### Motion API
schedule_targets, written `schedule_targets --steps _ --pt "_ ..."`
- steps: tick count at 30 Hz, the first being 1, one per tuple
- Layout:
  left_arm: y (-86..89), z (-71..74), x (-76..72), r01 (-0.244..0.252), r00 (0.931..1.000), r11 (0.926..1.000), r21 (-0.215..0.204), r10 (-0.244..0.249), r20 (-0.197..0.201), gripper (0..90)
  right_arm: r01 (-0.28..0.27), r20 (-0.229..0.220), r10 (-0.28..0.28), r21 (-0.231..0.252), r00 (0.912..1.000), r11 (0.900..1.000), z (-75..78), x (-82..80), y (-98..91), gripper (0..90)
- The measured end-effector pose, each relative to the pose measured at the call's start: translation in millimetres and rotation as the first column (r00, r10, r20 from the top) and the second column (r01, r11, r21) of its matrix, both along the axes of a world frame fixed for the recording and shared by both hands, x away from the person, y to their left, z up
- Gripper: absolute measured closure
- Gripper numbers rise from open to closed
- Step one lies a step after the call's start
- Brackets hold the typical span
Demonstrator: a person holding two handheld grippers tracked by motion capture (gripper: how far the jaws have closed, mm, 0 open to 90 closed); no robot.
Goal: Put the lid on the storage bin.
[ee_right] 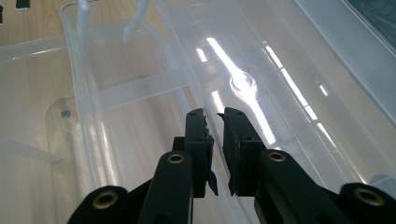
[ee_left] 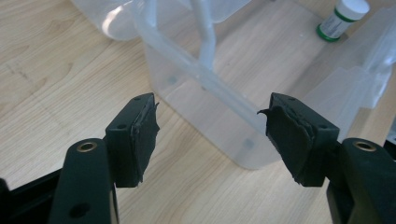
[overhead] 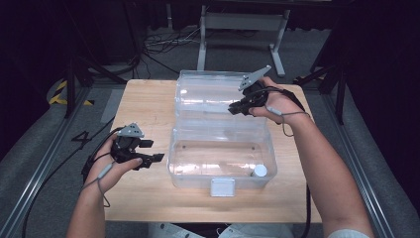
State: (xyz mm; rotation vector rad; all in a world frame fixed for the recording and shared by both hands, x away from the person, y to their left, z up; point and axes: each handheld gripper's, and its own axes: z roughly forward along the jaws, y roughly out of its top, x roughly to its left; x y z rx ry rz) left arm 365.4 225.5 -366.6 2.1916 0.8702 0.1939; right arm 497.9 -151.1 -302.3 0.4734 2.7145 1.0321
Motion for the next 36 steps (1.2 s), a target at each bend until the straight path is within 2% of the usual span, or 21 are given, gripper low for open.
schedule_targets --steps 5,13,19,27,33,35,36 --pt "-8.4 4.9 -3.6 0.040 0.9992 0.9991 -0.011 -0.040 0.011 34.6 0.002 -0.010 -0.002 0.011 0.9999 0.9999 -0.7 0.0 -0.6 81.6" --pt "-25.3 9.1 -8.7 0.101 0.9948 0.9947 -0.022 -0.100 0.017 34.6 -0.014 0.007 0.014 0.011 0.9999 0.9998 -1.3 -1.4 -0.7 82.4" --pt "-39.6 7.7 -10.1 0.151 0.9884 0.9883 -0.016 -0.151 0.010 34.6 -0.010 0.014 0.010 0.012 0.9999 0.9999 -1.9 -3.8 -0.5 82.4" --pt "-50.9 3.8 -10.3 0.184 0.9830 0.9829 -0.015 -0.184 -0.005 34.6 -0.006 0.027 0.006 0.013 0.9996 0.9999 -2.7 -5.8 -0.2 82.3" --pt "-59.5 -0.8 -10.1 0.213 0.9768 0.9770 -0.011 -0.213 -0.021 34.8 -0.003 0.030 0.002 0.011 0.9996 0.9999 -2.9 -6.8 0.0 82.3" --pt "-64.5 -4.2 -10.1 0.230 0.9726 0.9730 -0.015 -0.231 -0.031 34.8 -0.002 0.031 0.001 0.014 0.9995 0.9999 -3.1 -6.8 -0.1 82.2" --pt "-68.6 -7.5 -10.0 0.248 0.9675 0.9686 -0.015 -0.249 -0.046 34.8 -0.002 0.032 0.001 0.014 0.9995 0.9999 -3.2 -6.9 -0.2 82.3"
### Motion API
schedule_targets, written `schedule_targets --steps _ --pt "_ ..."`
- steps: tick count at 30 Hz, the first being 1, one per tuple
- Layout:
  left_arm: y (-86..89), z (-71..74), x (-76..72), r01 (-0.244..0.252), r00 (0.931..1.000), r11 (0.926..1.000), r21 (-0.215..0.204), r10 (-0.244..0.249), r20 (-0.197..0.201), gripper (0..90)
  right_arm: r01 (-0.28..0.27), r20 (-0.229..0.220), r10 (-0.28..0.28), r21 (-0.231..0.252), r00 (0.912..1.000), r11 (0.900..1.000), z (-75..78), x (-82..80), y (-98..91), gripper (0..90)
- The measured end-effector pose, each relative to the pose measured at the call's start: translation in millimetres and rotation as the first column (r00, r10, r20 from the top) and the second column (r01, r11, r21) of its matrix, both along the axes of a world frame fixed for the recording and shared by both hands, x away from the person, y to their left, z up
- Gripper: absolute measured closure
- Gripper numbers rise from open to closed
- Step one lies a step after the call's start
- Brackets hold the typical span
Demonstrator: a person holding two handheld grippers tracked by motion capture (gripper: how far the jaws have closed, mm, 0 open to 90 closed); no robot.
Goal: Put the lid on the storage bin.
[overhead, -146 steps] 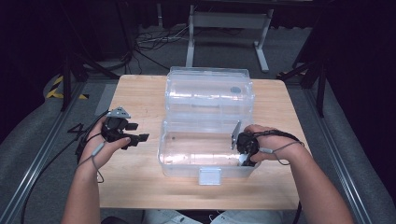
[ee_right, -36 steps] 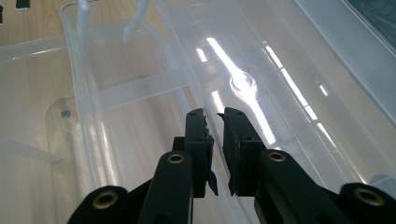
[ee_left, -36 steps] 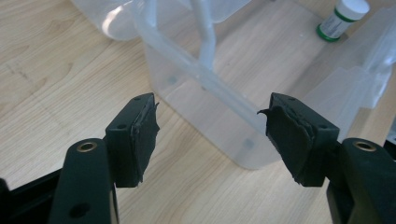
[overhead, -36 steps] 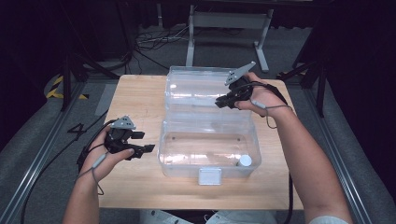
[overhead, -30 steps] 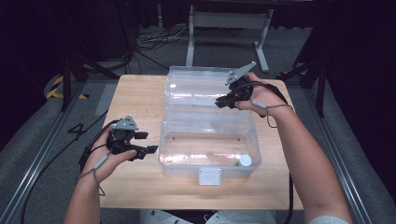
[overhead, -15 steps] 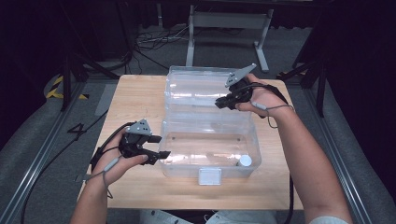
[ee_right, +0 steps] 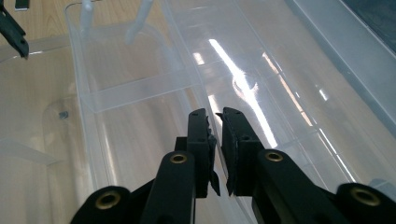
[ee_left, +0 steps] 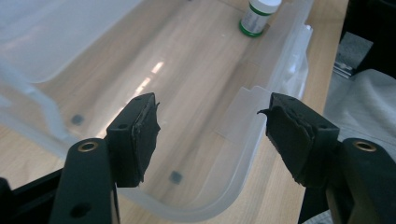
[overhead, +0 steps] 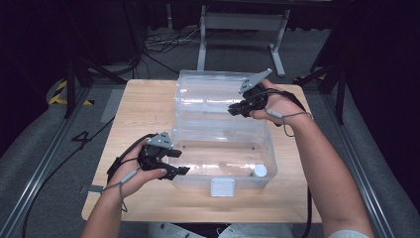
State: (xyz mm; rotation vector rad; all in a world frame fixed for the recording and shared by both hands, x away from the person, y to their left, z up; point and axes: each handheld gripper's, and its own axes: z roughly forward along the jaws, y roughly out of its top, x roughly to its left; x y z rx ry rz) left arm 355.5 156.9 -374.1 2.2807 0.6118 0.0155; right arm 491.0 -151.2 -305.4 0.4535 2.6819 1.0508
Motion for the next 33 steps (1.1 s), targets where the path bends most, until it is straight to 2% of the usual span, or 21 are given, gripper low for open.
schedule_targets --steps 7,17,18,21,23,24,25,29,31,33 --pt "-11.7 -10.1 0.8 0.044 0.9987 0.9988 0.023 -0.043 -0.028 35.3 -0.003 0.006 0.003 0.002 1.0000 1.0000 -0.5 -0.5 -0.5 82.2" --pt "-24.8 -23.4 1.2 0.104 0.9924 0.9934 0.047 -0.101 -0.071 37.8 -0.002 0.008 0.002 0.002 1.0000 1.0000 -0.6 -0.7 -0.6 82.2" --pt "-25.6 -23.7 1.5 0.107 0.9919 0.9922 0.064 -0.102 -0.075 37.8 -0.001 0.008 0.001 0.002 1.0000 1.0000 -0.7 -0.8 -0.6 82.2" --pt "-25.3 -24.1 1.5 0.102 0.9925 0.9929 0.061 -0.098 -0.073 38.9 0.000 0.008 0.000 0.004 1.0000 1.0000 -0.8 -1.2 -0.3 82.2" --pt "-25.7 -24.2 1.5 0.104 0.9925 0.9915 0.078 -0.098 -0.074 39.7 0.002 0.008 -0.002 0.004 1.0000 1.0000 -0.9 -1.3 -0.2 82.2" --pt "-25.7 -24.2 1.5 0.104 0.9925 0.9915 0.078 -0.098 -0.074 41.3 0.002 0.009 -0.002 0.004 1.0000 1.0000 -0.9 -1.4 -0.2 82.2" --pt "-26.3 -24.4 1.1 0.105 0.9924 0.9890 0.104 -0.098 -0.075 42.9 0.003 0.008 -0.003 0.004 1.0000 1.0000 -1.0 -1.6 -0.1 82.2" --pt "-26.6 -24.9 1.0 0.113 0.9913 0.9853 0.128 -0.103 -0.082 53.1 0.006 0.012 -0.006 0.004 0.9999 1.0000 -1.3 -2.3 -0.2 82.2" --pt "-26.8 -25.1 0.8 0.121 0.9895 0.9854 0.120 -0.110 -0.093 54.9 0.005 0.014 -0.005 0.005 0.9999 1.0000 -1.4 -2.4 -0.2 82.2" --pt "-28.2 -25.9 -0.1 0.133 0.9863 0.9840 0.118 -0.120 -0.113 64.1 0.003 0.019 -0.003 0.004 0.9998 1.0000 -1.6 -2.7 -0.3 82.1"
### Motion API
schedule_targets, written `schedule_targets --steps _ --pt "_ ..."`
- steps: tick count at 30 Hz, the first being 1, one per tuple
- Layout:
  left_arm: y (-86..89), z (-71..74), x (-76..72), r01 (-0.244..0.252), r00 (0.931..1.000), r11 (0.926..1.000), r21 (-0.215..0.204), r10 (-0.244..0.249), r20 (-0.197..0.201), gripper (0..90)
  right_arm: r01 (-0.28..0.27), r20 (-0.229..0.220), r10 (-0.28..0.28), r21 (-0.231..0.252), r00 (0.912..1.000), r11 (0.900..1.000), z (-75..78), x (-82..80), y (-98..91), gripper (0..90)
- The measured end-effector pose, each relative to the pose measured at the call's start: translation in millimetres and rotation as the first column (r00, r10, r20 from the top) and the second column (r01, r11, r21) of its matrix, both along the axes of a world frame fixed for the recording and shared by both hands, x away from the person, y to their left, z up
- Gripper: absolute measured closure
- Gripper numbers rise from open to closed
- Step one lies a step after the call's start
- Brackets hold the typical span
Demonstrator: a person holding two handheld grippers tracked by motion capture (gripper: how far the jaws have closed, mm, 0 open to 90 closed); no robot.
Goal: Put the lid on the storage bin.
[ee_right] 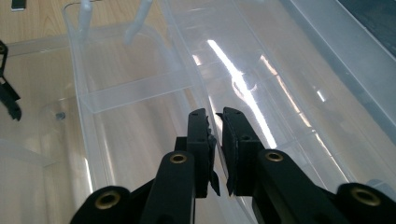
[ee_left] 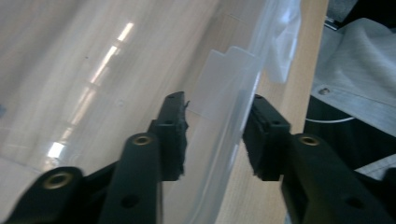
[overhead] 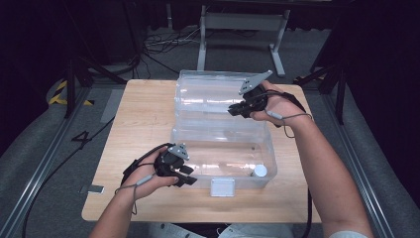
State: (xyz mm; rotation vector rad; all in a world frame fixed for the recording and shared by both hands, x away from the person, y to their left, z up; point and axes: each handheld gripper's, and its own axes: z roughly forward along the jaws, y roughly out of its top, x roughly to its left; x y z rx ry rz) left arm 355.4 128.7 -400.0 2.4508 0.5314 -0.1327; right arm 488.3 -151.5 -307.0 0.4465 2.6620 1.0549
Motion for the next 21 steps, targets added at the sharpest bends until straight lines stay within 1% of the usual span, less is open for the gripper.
schedule_targets --steps 3,4,7,10,11,14,20,21 --pt "-2.7 -1.5 -1.1 0.019 0.9997 0.9995 0.024 -0.019 -0.014 73.8 0.000 0.003 0.000 0.000 1.0000 1.0000 -0.2 -0.6 0.0 82.2" --pt "-2.8 -1.5 -1.2 0.017 0.9998 0.9995 0.026 -0.017 -0.013 74.6 0.001 0.001 -0.001 0.000 1.0000 1.0000 -0.1 -0.6 -0.1 82.2" --pt "-2.7 -1.9 -1.7 0.012 0.9999 0.9997 0.024 -0.011 -0.010 74.9 0.003 -0.009 -0.003 0.006 1.0000 1.0000 -0.2 -0.7 -0.6 82.3" --pt "-2.8 -2.0 -2.1 0.016 0.9999 0.9995 0.027 -0.016 -0.003 75.2 0.001 -0.009 -0.001 0.005 1.0000 1.0000 0.0 -0.9 -0.7 82.3" --pt "-3.2 -1.8 -2.7 0.011 0.9999 0.9993 0.036 -0.011 0.002 75.1 0.001 -0.010 -0.001 0.006 1.0000 1.0000 0.3 -1.4 -0.7 82.4" --pt "-3.4 -1.9 -3.1 0.007 1.0000 0.9992 0.039 -0.007 0.003 75.2 0.000 -0.011 0.000 0.006 0.9999 1.0000 0.6 -2.1 -0.6 82.7" --pt "-3.6 -2.4 -3.5 -0.006 1.0000 0.9994 0.035 0.006 -0.004 74.8 -0.014 0.001 0.014 -0.006 0.9999 0.9999 4.0 -9.9 0.1 83.6" --pt "-3.6 -2.4 -3.6 -0.006 1.0000 0.9994 0.035 0.007 -0.004 74.8 -0.018 0.009 0.019 -0.006 0.9998 0.9998 4.7 -11.9 0.3 83.6"
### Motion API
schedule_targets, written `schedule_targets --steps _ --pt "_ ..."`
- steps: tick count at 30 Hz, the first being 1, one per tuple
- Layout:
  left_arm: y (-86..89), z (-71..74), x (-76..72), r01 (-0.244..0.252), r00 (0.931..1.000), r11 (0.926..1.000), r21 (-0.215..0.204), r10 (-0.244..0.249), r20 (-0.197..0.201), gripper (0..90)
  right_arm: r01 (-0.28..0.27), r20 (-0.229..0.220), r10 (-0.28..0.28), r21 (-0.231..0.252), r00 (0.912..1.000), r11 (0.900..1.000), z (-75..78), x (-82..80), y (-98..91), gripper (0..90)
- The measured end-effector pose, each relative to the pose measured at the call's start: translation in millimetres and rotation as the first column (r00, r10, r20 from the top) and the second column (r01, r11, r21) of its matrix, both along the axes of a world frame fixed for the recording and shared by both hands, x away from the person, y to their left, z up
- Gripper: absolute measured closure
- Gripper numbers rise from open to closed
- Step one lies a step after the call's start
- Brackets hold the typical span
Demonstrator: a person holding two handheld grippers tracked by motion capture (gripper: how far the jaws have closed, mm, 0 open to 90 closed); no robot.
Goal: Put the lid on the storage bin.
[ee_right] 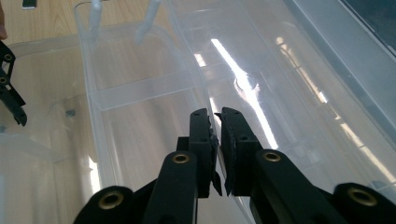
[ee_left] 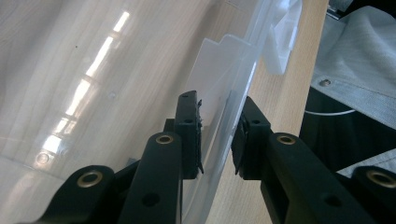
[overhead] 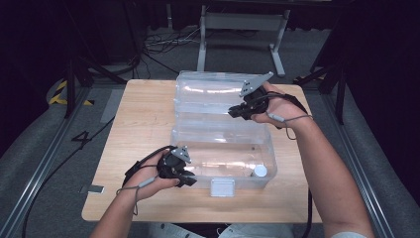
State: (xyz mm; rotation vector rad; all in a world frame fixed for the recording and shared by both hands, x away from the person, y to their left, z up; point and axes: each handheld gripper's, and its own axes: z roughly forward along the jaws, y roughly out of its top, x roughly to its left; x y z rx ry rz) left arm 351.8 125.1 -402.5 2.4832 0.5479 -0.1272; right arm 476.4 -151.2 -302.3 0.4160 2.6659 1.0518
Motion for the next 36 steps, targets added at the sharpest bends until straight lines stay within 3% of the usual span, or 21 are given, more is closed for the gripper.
schedule_targets --steps 36 --pt "1.4 -0.8 0.4 -0.019 0.9997 0.9998 -0.010 0.019 -0.018 73.7 -0.070 0.044 0.070 -0.019 0.9966 0.9974 6.9 -47.2 -4.5 83.3"
